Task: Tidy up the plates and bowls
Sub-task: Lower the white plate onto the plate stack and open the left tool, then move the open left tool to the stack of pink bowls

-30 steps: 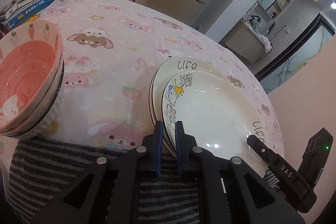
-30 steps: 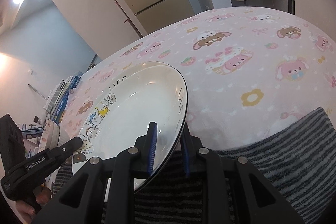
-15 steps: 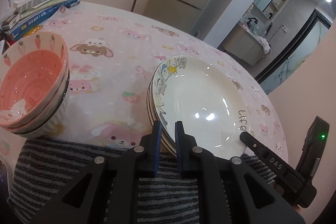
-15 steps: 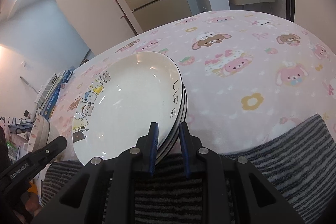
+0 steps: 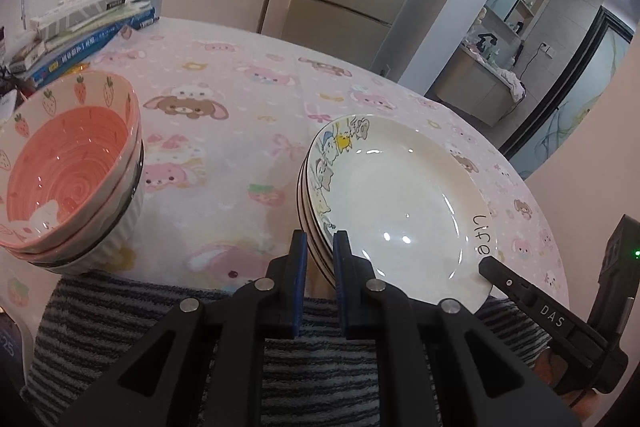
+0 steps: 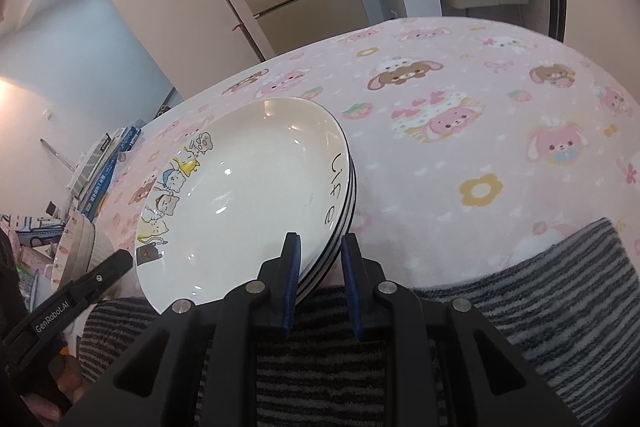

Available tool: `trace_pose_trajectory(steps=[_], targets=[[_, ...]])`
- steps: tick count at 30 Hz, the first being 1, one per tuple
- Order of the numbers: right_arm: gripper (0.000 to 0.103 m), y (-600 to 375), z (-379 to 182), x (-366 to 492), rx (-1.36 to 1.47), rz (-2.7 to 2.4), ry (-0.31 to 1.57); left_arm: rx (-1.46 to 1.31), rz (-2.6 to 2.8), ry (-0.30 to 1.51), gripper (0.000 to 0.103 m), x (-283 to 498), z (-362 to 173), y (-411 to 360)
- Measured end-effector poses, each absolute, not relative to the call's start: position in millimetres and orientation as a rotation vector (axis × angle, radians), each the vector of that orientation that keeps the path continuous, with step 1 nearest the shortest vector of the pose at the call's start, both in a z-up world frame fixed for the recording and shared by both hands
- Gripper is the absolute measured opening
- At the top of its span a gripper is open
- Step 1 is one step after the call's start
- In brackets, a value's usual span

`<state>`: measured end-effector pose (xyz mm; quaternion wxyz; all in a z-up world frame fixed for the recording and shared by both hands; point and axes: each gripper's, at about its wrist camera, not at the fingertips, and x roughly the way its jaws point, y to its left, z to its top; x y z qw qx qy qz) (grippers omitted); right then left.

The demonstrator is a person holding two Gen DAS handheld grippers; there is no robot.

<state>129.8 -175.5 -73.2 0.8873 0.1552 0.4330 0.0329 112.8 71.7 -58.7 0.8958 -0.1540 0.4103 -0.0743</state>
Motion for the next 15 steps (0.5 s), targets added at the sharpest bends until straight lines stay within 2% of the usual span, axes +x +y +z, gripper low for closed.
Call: trace_pose_trajectory(steps=[5, 8, 10, 12, 15], targets=[[0.023, -183, -25, 83, 0.063, -0.008, 0.759, -0.252, -0.183, 0.749, 0.010, 93, -31, 65], [0.023, -202, 3, 49, 0.014, -0.098, 0.646, -0.214, -0.179, 0.682, 0.015, 76, -14, 62], [0.032, -216, 19, 25, -0.012, -0.200, 0.556, -0.184, -0.136, 0.637, 0.016, 67, -4, 61], [0.063, -224, 31, 6, -0.020, -0.246, 0.500, -0.149, -0.120, 0.575, 0.019, 54, 6, 60], [0.064, -226, 49, -22, -0.092, -0.277, 0.429, -0.146, -0.146, 0.519, 0.033, 32, 18, 61]])
